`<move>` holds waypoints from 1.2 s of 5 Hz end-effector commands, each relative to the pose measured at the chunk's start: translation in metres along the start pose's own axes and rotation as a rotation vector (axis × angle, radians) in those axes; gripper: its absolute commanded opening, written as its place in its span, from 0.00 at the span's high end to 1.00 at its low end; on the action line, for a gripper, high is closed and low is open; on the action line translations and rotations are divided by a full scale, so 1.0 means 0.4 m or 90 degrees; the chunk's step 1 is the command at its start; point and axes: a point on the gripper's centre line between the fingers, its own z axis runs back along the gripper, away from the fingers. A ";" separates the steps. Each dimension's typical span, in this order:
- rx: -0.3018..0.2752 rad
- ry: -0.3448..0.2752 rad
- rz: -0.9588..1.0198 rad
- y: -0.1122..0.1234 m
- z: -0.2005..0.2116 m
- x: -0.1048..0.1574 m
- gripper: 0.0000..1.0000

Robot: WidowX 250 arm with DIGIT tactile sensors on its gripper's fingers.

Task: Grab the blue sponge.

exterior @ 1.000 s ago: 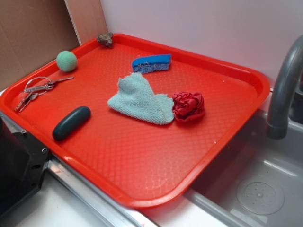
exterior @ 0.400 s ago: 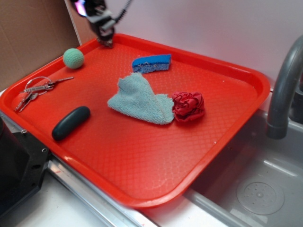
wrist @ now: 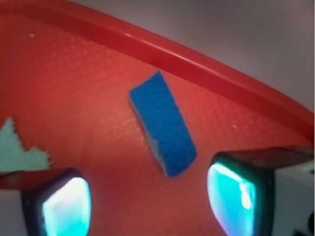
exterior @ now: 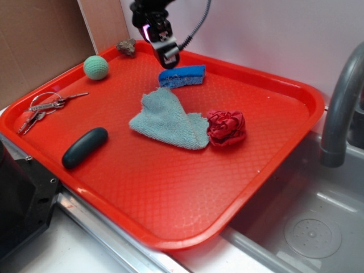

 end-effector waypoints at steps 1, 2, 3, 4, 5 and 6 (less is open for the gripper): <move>-0.003 -0.054 -0.009 0.027 -0.034 0.048 0.00; -0.032 -0.060 -0.023 0.036 -0.064 0.061 0.00; -0.041 -0.040 -0.032 0.022 -0.096 0.060 0.00; -0.046 -0.021 -0.031 0.006 -0.130 0.055 0.25; -0.038 -0.016 -0.016 0.009 -0.131 0.051 1.00; -0.013 -0.031 -0.004 0.006 -0.078 0.034 1.00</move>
